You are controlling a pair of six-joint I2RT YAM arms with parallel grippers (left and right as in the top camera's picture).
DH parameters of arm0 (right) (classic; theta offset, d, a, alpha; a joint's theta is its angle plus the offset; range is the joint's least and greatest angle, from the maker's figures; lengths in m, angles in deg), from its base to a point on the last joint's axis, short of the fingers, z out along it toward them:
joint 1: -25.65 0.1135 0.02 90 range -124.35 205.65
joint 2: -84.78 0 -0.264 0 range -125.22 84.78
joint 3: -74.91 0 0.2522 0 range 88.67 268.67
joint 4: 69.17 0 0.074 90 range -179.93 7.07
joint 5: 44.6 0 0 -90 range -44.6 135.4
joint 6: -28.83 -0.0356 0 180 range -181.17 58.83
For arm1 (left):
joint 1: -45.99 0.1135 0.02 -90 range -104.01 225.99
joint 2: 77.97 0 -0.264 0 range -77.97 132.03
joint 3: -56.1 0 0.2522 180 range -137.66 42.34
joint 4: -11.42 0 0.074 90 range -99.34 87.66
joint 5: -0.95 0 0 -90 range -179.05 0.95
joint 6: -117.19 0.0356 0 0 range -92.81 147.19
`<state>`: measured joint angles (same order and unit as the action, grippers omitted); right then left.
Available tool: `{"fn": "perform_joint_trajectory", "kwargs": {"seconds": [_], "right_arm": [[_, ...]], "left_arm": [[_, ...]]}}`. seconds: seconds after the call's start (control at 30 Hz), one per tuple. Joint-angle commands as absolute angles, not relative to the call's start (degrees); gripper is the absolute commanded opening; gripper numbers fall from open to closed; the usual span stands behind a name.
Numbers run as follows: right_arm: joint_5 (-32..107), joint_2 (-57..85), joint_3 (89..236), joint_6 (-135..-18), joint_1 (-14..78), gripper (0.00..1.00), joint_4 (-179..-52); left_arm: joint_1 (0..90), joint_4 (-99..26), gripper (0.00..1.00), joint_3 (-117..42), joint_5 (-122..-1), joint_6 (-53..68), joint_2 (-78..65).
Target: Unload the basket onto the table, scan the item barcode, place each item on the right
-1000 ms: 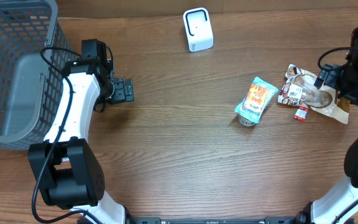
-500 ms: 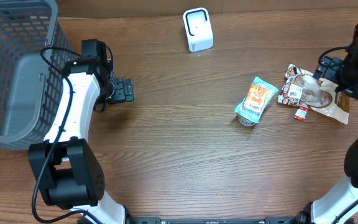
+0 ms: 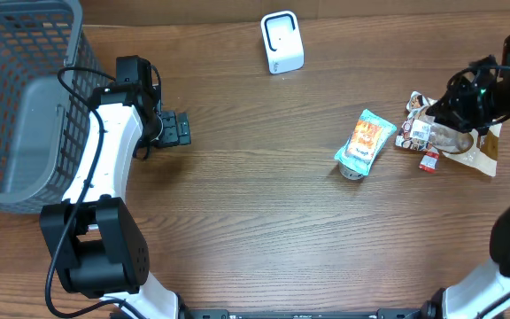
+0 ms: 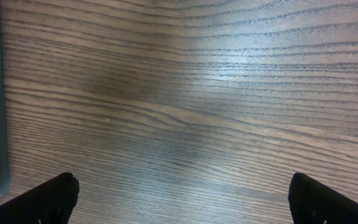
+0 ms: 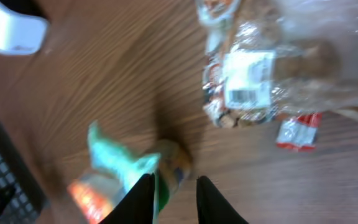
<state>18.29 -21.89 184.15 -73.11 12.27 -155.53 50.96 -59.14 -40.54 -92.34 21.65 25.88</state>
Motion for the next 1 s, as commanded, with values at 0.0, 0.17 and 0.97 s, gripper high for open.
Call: {"fn": "perform_joint_trajectory", "kwargs": {"seconds": [0.0,0.17,0.97], "right_arm": [[17.35,-11.57,185.50,-73.46,16.70,0.25,-156.97],[28.47,-5.67,185.50,-80.43,26.30,0.27,-157.45],[74.83,-20.16,181.24,-107.91,58.82,0.38,-153.10]], "left_arm": [[50.85,-59.10,1.00,-40.64,-92.60,22.72,26.16],[50.85,-59.10,1.00,-40.64,-92.60,22.72,26.16],[50.85,-59.10,1.00,-40.64,-92.60,22.72,26.16]]}}
